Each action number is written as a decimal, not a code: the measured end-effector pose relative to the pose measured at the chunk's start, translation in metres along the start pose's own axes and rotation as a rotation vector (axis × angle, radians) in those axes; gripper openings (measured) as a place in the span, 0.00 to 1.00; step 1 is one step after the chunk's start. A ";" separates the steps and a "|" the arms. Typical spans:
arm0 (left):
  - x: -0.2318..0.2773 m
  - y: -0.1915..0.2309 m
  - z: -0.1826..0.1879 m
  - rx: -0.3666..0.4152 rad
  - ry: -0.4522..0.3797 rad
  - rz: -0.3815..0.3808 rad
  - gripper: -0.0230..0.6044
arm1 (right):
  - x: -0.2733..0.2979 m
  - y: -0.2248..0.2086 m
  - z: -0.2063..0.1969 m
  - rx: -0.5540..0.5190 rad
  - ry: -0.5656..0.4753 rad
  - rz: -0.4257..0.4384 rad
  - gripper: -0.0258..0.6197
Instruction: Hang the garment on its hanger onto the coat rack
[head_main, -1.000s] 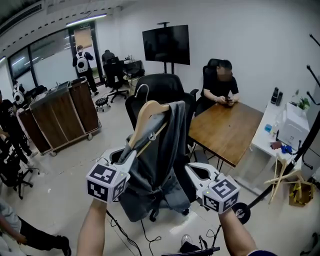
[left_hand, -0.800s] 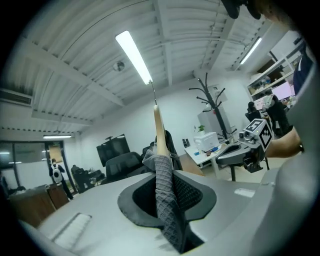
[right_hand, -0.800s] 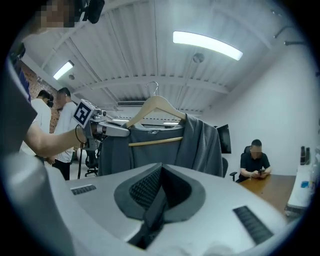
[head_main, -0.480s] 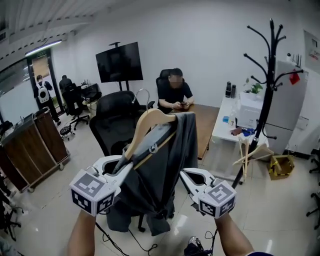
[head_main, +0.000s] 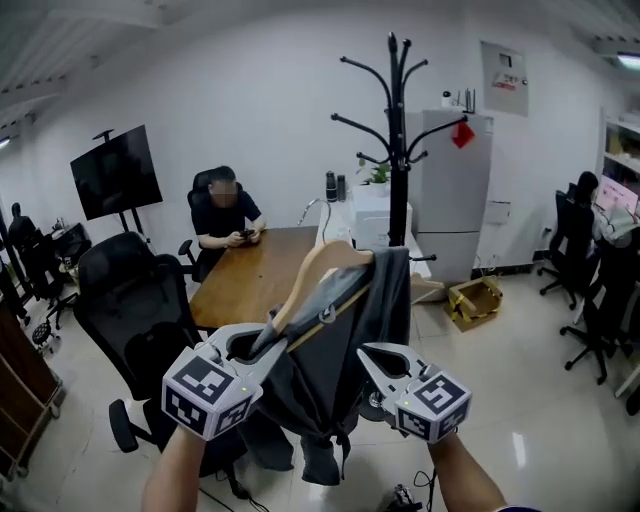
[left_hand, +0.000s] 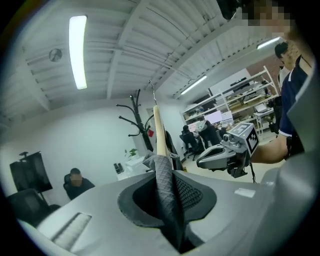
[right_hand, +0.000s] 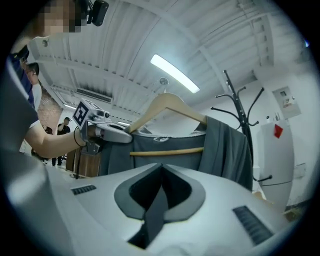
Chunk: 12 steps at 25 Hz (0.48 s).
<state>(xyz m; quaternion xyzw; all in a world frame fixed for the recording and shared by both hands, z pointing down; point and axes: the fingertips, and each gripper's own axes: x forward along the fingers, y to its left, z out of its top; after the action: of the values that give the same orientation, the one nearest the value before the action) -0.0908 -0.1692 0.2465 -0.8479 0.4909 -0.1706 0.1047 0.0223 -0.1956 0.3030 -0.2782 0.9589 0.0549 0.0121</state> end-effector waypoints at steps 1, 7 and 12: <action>0.016 -0.007 0.006 0.005 -0.010 -0.028 0.14 | -0.010 -0.013 0.001 -0.004 -0.002 -0.025 0.04; 0.116 -0.042 0.051 0.013 -0.062 -0.160 0.14 | -0.067 -0.093 0.012 -0.042 -0.014 -0.142 0.04; 0.185 -0.052 0.080 0.013 -0.079 -0.209 0.14 | -0.094 -0.158 0.019 -0.069 -0.031 -0.188 0.04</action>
<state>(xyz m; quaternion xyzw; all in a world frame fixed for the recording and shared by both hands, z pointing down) 0.0668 -0.3033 0.2255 -0.8998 0.3942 -0.1502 0.1111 0.1858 -0.2763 0.2737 -0.3663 0.9258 0.0909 0.0225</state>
